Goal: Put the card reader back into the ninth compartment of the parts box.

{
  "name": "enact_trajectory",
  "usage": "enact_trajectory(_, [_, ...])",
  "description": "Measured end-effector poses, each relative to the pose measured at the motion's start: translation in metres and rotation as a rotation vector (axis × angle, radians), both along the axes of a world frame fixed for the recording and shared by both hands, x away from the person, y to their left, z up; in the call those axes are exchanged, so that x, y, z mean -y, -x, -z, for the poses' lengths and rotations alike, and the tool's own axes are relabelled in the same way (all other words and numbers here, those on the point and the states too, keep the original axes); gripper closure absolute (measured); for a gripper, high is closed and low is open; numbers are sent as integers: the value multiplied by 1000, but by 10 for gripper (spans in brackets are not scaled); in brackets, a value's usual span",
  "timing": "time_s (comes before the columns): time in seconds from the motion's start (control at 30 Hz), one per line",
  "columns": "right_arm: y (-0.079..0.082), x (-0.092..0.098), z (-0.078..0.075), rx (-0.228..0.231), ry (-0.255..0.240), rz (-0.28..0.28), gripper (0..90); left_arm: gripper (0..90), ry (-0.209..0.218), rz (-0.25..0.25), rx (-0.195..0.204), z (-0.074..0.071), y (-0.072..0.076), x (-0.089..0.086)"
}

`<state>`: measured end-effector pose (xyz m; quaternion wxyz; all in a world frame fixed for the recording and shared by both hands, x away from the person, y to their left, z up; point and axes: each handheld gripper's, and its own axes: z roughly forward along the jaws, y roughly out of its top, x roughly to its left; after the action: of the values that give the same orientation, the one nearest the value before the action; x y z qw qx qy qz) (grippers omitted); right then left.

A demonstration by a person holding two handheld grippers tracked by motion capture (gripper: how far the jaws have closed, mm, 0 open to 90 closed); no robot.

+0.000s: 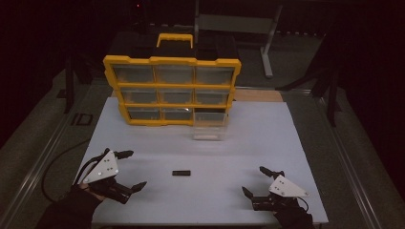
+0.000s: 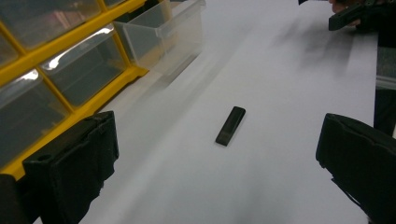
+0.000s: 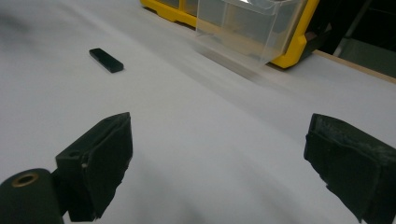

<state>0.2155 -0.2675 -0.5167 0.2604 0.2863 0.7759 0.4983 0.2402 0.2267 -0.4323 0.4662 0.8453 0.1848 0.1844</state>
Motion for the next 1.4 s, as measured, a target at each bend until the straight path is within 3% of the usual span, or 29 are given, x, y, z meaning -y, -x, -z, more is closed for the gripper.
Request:
enact_trajectory(0.83, [0, -1, 0, -1, -5, -3, 82, 2, -134, 141, -12, -28, -31, 49])
enact_trajectory(1.13, [0, -1, 0, -1, -7, -6, 82, 3, -187, 176, -24, -26, -38, 66])
enact_trajectory(1.4, [0, -1, 0, -3, -8, -6, 82, 2, -233, 244, -88, -17, -48, 82])
